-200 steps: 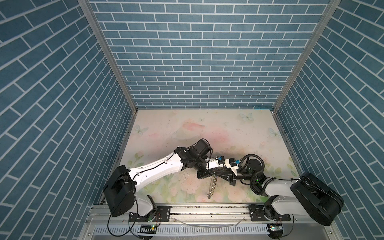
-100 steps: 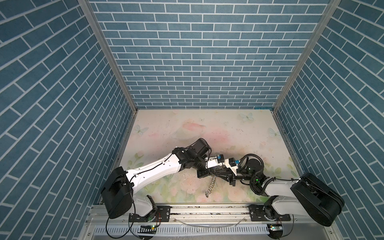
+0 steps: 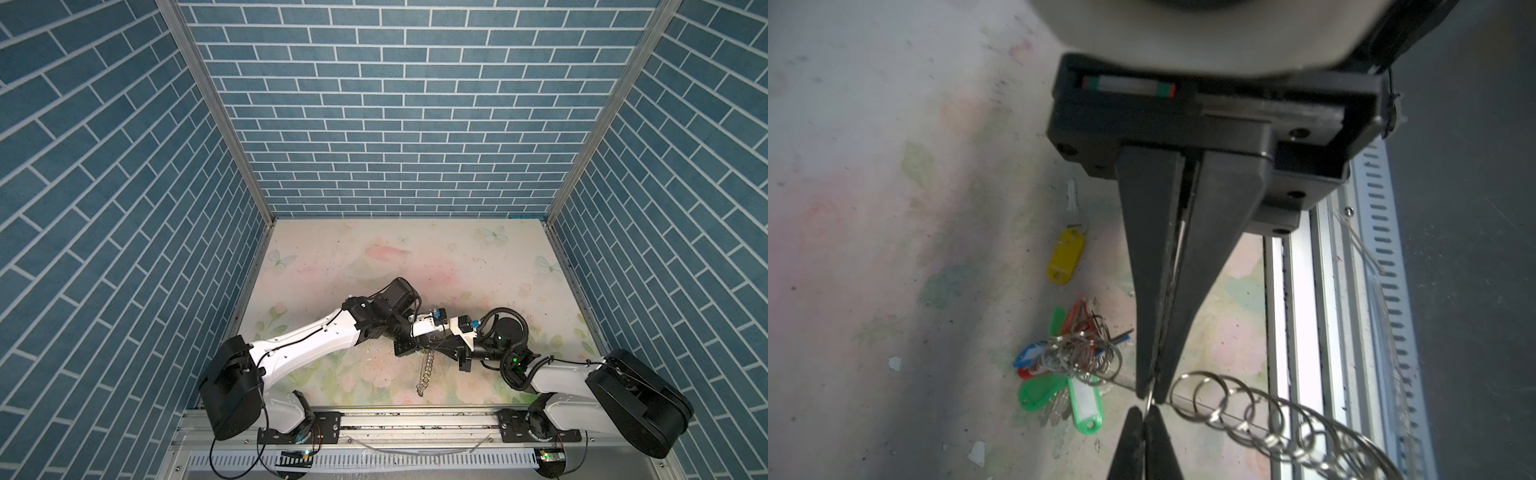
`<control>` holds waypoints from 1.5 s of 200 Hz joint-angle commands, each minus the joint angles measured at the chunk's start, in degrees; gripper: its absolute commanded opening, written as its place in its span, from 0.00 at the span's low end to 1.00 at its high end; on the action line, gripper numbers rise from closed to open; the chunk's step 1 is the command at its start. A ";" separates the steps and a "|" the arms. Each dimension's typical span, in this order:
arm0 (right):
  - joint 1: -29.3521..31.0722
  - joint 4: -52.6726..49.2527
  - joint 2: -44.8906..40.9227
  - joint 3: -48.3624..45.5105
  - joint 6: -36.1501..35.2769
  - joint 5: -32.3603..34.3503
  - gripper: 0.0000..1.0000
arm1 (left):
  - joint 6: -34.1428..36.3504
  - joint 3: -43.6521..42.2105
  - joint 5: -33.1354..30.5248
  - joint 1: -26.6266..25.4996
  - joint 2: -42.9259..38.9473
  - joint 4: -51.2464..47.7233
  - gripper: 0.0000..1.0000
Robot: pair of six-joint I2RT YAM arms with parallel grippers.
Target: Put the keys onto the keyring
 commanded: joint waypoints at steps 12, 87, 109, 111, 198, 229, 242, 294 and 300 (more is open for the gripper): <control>-0.75 12.66 2.82 -1.68 3.89 0.54 0.00 | -6.10 -12.18 3.43 5.14 -11.26 20.88 0.27; -0.70 17.32 4.56 -0.63 4.97 -0.55 0.00 | -11.11 -23.61 12.48 9.00 -11.03 39.85 0.24; -0.66 17.36 4.46 -0.24 5.12 -0.64 0.00 | -13.92 -26.52 15.66 10.64 -10.30 46.42 0.27; -0.64 17.37 4.46 -0.22 5.15 -0.64 0.00 | -13.79 -26.84 16.11 10.73 -10.21 47.18 0.27; 0.12 17.37 5.24 1.37 4.80 -0.47 0.00 | -18.37 -29.76 21.18 10.79 -4.70 59.53 0.24; 0.40 17.35 5.25 1.52 4.73 -0.41 0.00 | -19.56 -29.67 23.26 10.79 -2.44 61.57 0.23; 0.49 17.37 5.34 1.44 4.65 -0.29 0.00 | -19.67 -29.62 24.09 10.79 -1.94 62.05 0.23; 0.75 17.37 6.13 1.89 4.20 -0.21 0.00 | -19.55 -29.89 26.45 10.57 0.34 64.39 0.13; 0.83 17.37 6.09 1.95 4.20 -0.12 0.00 | -19.49 -29.93 26.43 10.53 0.54 64.25 0.13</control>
